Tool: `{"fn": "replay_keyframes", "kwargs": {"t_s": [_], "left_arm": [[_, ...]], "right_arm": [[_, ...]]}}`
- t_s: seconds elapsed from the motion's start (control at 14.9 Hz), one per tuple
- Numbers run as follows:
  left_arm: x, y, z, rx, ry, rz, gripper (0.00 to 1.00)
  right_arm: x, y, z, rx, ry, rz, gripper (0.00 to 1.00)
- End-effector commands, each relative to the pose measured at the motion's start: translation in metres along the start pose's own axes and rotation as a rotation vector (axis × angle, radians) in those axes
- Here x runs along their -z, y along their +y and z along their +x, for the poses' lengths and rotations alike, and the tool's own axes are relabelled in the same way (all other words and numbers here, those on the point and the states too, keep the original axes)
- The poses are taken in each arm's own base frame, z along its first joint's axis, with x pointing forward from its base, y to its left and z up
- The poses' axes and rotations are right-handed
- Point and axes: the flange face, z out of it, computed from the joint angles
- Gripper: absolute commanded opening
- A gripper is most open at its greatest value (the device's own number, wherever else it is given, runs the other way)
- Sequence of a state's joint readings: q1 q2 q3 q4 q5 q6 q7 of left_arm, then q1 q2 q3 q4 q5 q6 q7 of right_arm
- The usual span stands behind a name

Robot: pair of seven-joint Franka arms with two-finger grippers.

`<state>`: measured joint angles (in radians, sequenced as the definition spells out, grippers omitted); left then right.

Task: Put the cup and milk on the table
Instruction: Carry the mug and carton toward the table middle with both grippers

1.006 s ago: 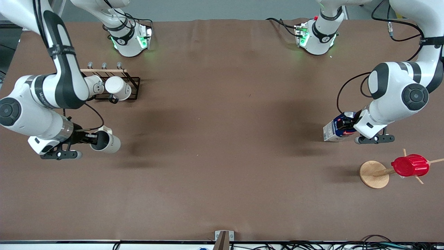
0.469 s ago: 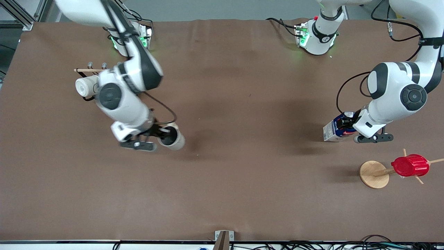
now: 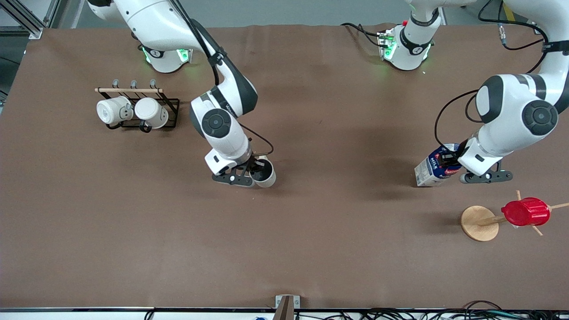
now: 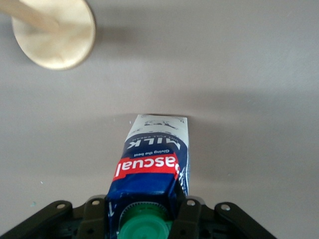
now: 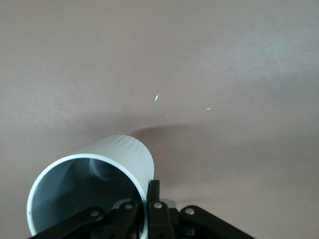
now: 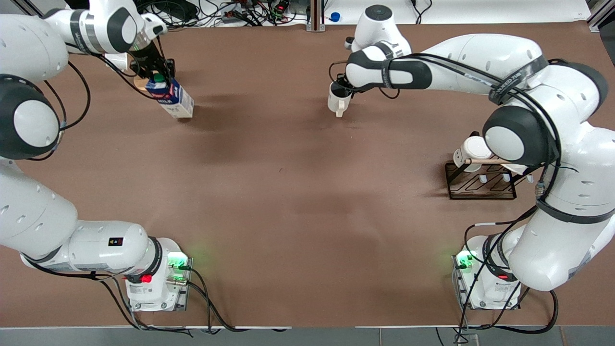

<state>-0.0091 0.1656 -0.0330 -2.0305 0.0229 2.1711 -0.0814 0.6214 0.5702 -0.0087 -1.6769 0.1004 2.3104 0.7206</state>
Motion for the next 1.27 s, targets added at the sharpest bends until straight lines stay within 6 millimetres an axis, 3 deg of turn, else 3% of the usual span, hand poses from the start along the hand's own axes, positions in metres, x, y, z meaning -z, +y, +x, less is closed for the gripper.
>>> {"fn": "replay_keyframes", "kwargs": {"t_s": [0.0,0.2,0.27,0.54,0.6,0.67,0.74,0.8,0.94,1.07,1.21], "left_arm": [[0.040,0.018,0.010,-0.047,0.023,0.018,0.15],[0.070,0.058,0.025,-0.116,0.062,0.004,0.07],[0.078,0.082,0.030,-0.149,0.079,-0.005,0.07],[0.071,0.183,0.042,-0.224,0.031,-0.020,0.04],[0.067,0.210,0.042,-0.229,0.023,-0.024,0.04],[0.060,0.240,0.038,-0.236,0.015,-0.024,0.03],[0.053,0.265,0.030,-0.240,0.007,-0.025,0.03],[0.044,0.285,0.022,-0.249,-0.005,-0.022,0.00],[0.031,0.318,0.012,-0.229,-0.020,-0.026,0.00],[0.019,0.357,-0.002,-0.216,-0.028,-0.024,0.00],[0.007,0.396,-0.018,-0.203,-0.032,-0.017,0.00]], "right_arm": [[-0.005,-0.017,-0.010,0.017,0.011,-0.004,0.01],[-0.013,-0.022,-0.017,0.044,0.021,-0.014,0.04],[-0.016,-0.024,-0.019,0.054,0.029,-0.018,0.05],[-0.024,-0.025,-0.022,0.080,0.039,-0.036,0.12],[-0.024,-0.025,-0.022,0.094,0.048,-0.047,0.18],[-0.024,-0.025,-0.022,0.094,0.048,-0.047,0.39],[-0.024,-0.023,-0.020,0.087,0.047,-0.049,0.76],[-0.022,-0.021,-0.017,0.080,0.045,-0.050,1.00],[-0.001,-0.013,-0.005,0.072,0.057,-0.038,1.00],[0.057,0.016,0.018,0.039,0.055,-0.050,1.00],[0.116,0.061,0.047,0.079,0.062,-0.050,1.00]]}}
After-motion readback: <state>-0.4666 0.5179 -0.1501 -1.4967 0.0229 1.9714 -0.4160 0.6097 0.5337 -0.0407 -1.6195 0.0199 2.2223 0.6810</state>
